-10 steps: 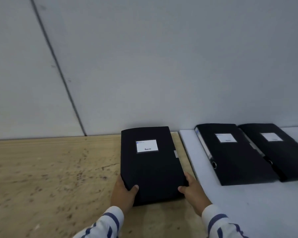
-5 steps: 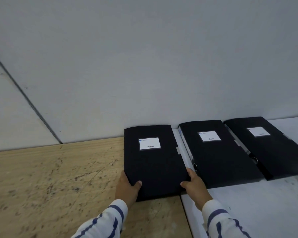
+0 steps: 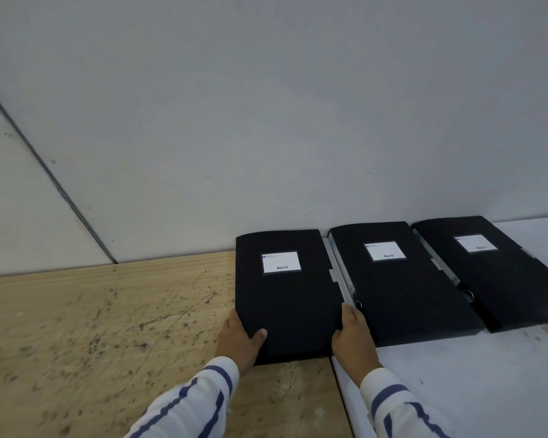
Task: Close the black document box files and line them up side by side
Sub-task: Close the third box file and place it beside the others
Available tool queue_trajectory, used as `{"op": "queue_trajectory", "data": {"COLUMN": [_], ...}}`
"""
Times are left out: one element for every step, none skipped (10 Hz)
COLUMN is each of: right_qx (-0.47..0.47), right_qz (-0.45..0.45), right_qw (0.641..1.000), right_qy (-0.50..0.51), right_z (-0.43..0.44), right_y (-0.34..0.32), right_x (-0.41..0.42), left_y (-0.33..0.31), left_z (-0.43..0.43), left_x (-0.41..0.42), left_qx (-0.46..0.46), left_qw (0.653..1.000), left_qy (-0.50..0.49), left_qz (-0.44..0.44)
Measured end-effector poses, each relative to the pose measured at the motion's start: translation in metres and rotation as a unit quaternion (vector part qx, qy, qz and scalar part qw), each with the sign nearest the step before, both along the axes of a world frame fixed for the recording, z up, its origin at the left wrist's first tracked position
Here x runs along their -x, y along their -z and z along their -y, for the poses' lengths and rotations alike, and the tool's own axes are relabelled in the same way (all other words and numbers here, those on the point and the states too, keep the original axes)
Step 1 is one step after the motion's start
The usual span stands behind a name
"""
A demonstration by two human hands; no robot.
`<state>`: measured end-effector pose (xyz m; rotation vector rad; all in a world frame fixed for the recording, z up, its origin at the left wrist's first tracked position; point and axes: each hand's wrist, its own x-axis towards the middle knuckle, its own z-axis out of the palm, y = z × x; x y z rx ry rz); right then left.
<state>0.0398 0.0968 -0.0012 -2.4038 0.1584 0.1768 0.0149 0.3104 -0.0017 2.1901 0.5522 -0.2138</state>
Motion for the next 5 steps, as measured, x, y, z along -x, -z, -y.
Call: {"op": "queue_trajectory", "data": {"right_qx": [0.075, 0.08, 0.085, 0.054, 0.042], "right_qz": [0.04, 0.022, 0.008, 0.01, 0.035], "right_qw": [0.996, 0.995, 0.993, 0.995, 0.994], "right_qy": [-0.024, -0.05, -0.08, -0.085, -0.09], "right_z": [-0.011, -0.021, -0.032, -0.044, -0.055], "right_y": [-0.001, -0.003, -0.008, -0.013, -0.021], "right_x": [0.01, 0.021, 0.034, 0.047, 0.061], "left_y": [-0.002, -0.006, -0.013, -0.018, -0.027], "left_z": [-0.001, -0.002, -0.003, -0.005, -0.004], "left_x": [0.007, 0.018, 0.029, 0.041, 0.054], "left_qx": [-0.02, -0.048, -0.075, -0.094, -0.113], "left_qw": [1.0, 0.998, 0.995, 0.992, 0.988], "left_qy": [0.011, 0.034, 0.058, 0.077, 0.087], "left_qz": [0.015, 0.027, 0.023, 0.032, 0.055]}}
